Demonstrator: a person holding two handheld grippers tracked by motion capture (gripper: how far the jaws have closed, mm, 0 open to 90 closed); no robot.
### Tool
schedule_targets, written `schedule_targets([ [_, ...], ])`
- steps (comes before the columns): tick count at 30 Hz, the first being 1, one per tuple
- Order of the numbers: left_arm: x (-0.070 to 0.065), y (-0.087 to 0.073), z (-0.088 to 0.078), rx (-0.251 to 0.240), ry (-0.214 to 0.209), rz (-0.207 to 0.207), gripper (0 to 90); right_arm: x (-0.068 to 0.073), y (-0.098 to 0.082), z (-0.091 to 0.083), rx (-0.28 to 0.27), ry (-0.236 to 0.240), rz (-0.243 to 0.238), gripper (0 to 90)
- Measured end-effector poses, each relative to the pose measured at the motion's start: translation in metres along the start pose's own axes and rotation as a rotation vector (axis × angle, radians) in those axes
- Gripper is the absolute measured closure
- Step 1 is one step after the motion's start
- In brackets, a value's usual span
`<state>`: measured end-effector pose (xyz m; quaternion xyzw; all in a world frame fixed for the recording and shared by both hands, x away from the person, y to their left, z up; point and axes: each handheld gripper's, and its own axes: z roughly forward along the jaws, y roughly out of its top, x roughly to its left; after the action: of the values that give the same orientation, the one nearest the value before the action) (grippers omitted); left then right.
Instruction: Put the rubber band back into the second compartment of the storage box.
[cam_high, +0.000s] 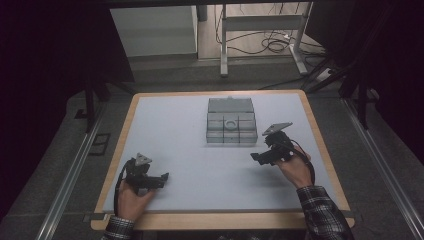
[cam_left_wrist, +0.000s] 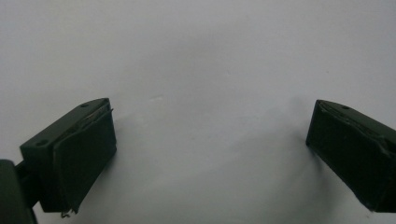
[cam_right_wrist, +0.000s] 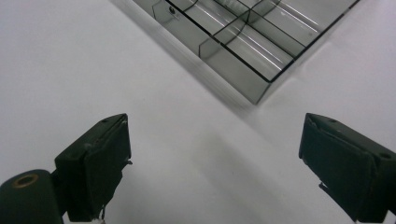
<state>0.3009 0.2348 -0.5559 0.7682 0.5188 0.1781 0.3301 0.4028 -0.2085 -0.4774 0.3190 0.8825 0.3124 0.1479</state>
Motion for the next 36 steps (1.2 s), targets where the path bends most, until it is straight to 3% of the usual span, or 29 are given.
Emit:
schedule_targets([
  [23, 0.000, 0.000, 0.000, 0.003, 0.001, 0.005, 1.9, -0.007, -0.019, -0.017, 0.004, -0.024, 0.042, 9.3],
  [36, 0.000, 0.000, 0.000, 0.002, 0.001, 0.005, 1.9, -0.013, -0.039, -0.030, 0.018, -0.042, 0.071, 9.3],
])
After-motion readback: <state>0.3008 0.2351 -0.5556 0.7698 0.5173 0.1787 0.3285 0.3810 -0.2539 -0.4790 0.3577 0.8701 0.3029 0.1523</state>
